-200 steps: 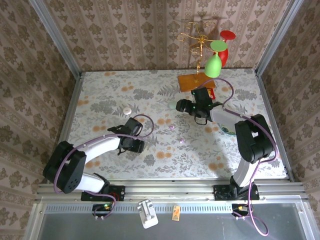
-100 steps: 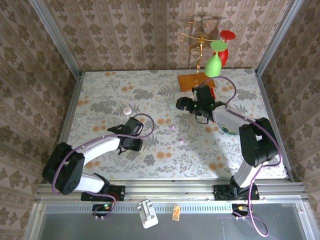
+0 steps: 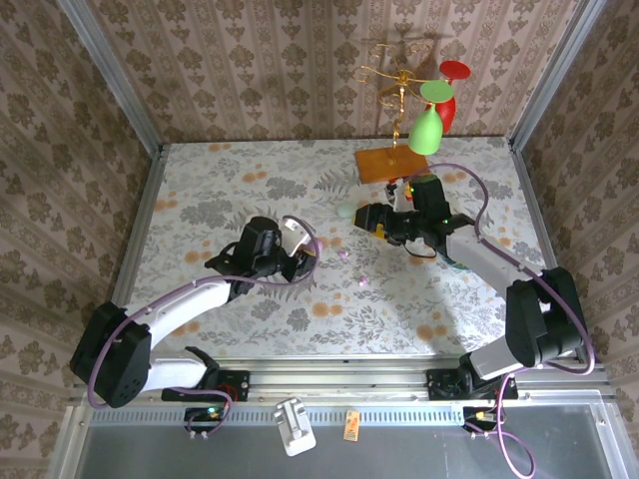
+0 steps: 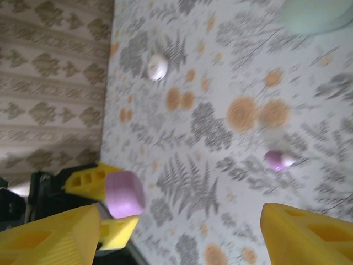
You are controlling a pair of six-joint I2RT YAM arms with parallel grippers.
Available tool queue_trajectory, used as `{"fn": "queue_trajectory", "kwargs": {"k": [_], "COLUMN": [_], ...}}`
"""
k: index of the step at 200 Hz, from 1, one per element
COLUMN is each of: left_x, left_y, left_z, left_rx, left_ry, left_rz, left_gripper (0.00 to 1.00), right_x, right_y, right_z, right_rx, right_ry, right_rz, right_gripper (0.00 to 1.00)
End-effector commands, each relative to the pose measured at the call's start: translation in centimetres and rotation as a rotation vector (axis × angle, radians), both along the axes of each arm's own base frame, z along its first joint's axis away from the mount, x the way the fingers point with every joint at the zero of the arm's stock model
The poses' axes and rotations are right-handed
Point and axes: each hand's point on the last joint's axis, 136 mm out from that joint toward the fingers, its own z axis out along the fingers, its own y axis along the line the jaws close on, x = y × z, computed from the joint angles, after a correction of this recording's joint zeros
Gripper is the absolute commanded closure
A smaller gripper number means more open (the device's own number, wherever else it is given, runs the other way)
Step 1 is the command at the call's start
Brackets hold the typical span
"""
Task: Insert the wireless bluetooth earbuds into the charging case
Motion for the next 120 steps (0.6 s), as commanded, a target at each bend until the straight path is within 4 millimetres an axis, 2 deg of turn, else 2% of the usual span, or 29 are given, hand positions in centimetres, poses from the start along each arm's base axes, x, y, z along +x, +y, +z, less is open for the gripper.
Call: {"fn": "queue_trajectory", "kwargs": {"k": [1,70,105,120], "left_x": [-0.8,-1.7,-1.4,-1.6], "left_y": [-2.7,-4.9,-5.2,-5.3], "left_z": [2.9,4.7,5.0,5.1], "left_rx": [-0.054,-0.080,-0.088,-0.091], "left_ry": [-0.166,-0.282,-0.302,-0.307], "left_rz": [-0.203,-0.337,-0.328,-0.337], "left_gripper": [0.67,0.67,0.67,0.67], "right_x": [-3.0,-4.4,-5.0,-5.0], "right_y": [1.9,5.9,6.8,6.6], "right_z": [1.9,2.0,1.6,1.5], "right_rx": [0.101,0.139,0.137,0.132], "right_ry": [0.047,0.096,0.114,0.120], "right_rz": [0.108,0.202,0.238,0.233], "right_gripper": [0.24,0.29,0.44,0.54]}}
